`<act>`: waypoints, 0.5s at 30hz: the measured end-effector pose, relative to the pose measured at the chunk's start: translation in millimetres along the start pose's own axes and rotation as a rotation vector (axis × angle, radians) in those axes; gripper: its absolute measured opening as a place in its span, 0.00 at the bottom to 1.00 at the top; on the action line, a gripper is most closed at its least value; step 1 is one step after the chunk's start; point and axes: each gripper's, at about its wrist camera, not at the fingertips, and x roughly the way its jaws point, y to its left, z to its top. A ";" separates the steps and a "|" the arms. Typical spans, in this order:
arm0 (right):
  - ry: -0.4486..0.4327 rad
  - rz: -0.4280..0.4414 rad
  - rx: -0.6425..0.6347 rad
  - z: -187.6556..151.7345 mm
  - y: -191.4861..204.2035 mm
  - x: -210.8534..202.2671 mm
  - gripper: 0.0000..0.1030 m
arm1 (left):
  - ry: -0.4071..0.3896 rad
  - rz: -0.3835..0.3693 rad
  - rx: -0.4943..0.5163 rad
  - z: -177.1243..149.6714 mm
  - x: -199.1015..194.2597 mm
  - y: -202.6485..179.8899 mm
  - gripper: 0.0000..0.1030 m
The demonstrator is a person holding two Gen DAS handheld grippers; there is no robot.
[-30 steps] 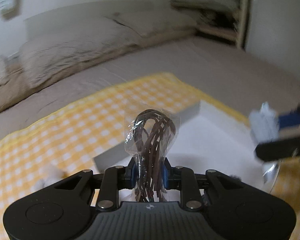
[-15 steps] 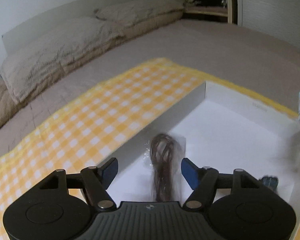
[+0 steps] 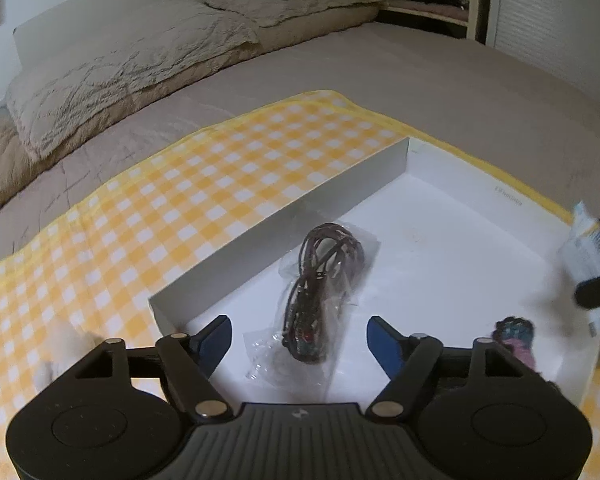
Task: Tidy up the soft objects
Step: 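Carry cable bag and white packet to the box and release both inside, then withdraw both tools from the box back toward the remaining items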
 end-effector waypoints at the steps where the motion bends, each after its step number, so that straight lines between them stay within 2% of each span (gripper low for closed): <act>1: 0.009 -0.009 -0.006 -1.2 -0.3 2.3 0.65 | 0.000 -0.003 -0.009 -0.5 -2.4 -0.6 0.75; 4: 0.025 -0.035 -0.018 -4.3 -2.3 8.9 0.70 | 0.002 -0.013 -0.038 -2.5 -9.8 -2.9 0.81; 5: 0.023 -0.041 -0.022 -4.9 -2.8 10.7 0.74 | 0.004 -0.015 -0.052 -3.4 -12.4 -3.6 0.83; 6: 0.023 -0.040 -0.023 -4.8 -3.5 12.4 0.84 | 0.005 -0.015 -0.064 -4.2 -14.7 -4.0 0.88; 15: 0.053 -0.062 0.001 -9.7 -5.4 12.8 0.91 | 0.026 -0.042 -0.122 -14.2 -36.1 -11.1 0.95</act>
